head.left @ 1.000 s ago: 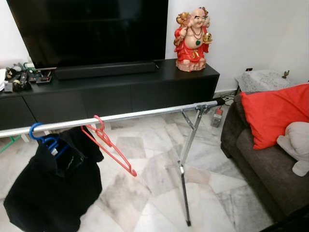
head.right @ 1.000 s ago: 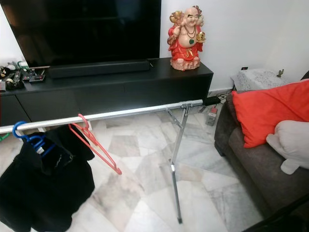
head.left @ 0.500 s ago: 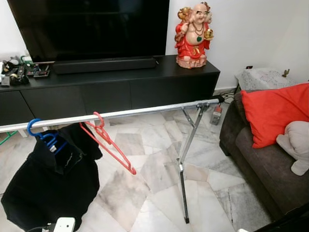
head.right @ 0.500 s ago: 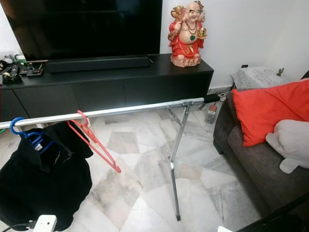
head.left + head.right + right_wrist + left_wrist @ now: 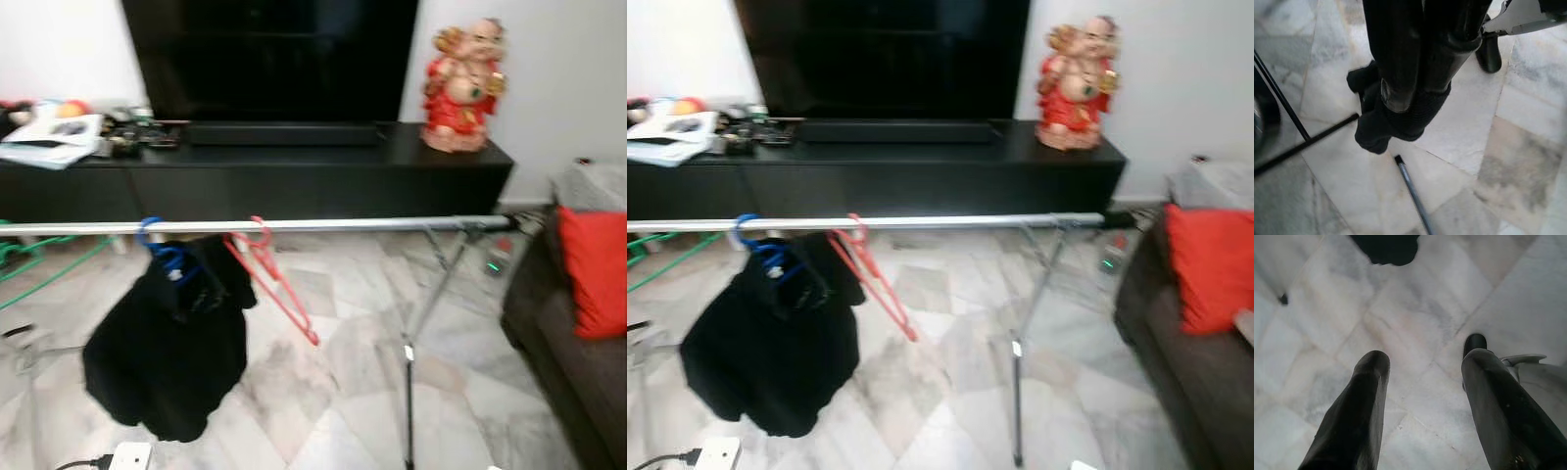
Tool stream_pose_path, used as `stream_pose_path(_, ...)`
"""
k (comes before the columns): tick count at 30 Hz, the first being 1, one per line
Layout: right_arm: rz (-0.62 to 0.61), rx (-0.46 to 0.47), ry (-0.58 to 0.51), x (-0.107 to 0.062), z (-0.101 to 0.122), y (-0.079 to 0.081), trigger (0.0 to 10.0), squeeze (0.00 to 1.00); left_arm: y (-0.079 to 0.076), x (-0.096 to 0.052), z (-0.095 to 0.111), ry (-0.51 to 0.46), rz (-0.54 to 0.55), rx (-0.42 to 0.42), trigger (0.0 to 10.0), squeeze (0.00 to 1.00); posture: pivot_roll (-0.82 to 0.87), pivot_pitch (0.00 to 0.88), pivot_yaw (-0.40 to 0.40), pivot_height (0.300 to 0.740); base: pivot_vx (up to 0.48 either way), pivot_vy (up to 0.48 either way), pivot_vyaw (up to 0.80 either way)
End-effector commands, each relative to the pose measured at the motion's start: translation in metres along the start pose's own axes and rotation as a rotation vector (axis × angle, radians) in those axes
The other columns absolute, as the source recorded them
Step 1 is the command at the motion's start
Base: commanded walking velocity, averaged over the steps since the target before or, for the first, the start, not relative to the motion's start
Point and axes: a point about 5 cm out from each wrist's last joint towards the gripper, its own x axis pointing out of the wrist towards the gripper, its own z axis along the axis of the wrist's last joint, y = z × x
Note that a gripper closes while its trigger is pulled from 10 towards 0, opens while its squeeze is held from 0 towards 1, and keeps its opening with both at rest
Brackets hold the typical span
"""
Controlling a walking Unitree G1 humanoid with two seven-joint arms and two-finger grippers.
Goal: Hang hanger
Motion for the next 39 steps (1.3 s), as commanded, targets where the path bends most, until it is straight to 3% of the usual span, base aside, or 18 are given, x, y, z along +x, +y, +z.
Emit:
stream_pose_path(1, 0.014, -0.003, -0.017, 0.001, 0.003, 0.005, 10.0, 0.0, 0.003, -0.001, -0.001, 0.011, 0.009, -0.009, 10.0, 0.0, 0.05, 0.0, -0.021, 0.74, 0.0, 0.0, 0.8)
stream_pose_path(18, 0.002, -0.004, -0.002, -0.001, -0.001, -0.006, 10.0, 0.0, 0.001, 0.0, -0.002, 0.008, 0.014, -0.025, 10.0, 0.0, 0.06, 0.0, -0.03, 0.74, 0.0, 0.0, 0.8)
stream_pose_path(28, -0.003, 0.028, -0.002, -0.001, -0.003, -0.001, 10.0, 0.0, 0.001, 0.0, -0.001, -0.012, 0.022, -0.034, 10.0, 0.0, 0.06, 0.0, -0.035, 0.74, 0.0, 0.0, 0.0)
stream_pose_path(39, -0.054, 0.053, -0.01, -0.001, 0.006, -0.018, 10.0, 0.0, -0.001, 0.0, -0.002, -0.008, 0.018, -0.07, 10.0, 0.0, 0.07, 0.0, -0.04, 0.74, 0.0, 0.159, 0.0)
